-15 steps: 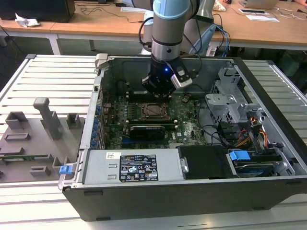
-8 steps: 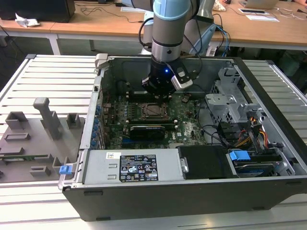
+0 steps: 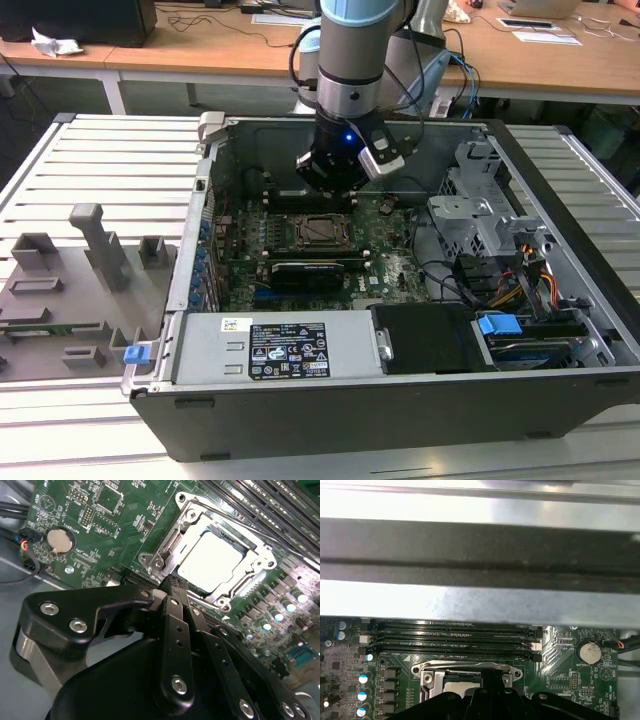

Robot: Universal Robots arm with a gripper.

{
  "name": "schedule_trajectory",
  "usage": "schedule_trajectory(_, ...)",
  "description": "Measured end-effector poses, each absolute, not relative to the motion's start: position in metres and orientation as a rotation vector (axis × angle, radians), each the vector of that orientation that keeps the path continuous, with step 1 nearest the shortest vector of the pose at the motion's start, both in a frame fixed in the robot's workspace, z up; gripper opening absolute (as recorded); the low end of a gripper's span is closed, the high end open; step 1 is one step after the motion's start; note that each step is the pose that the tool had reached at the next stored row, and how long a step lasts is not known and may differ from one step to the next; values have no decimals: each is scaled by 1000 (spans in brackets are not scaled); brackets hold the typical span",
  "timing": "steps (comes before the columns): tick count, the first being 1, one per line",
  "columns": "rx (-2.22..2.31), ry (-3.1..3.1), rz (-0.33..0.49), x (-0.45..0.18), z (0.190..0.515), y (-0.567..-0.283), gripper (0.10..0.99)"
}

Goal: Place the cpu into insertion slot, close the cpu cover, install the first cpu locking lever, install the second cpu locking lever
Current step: 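Install the second cpu locking lever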

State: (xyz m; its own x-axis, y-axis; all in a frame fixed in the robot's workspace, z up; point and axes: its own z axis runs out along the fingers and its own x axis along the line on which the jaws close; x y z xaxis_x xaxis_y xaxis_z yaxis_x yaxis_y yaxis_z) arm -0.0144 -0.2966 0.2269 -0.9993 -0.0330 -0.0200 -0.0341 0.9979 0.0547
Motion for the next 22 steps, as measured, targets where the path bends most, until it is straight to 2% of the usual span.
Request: schedule_trajectory(22, -53, 3121, 83, -14, 240, -312, 106)
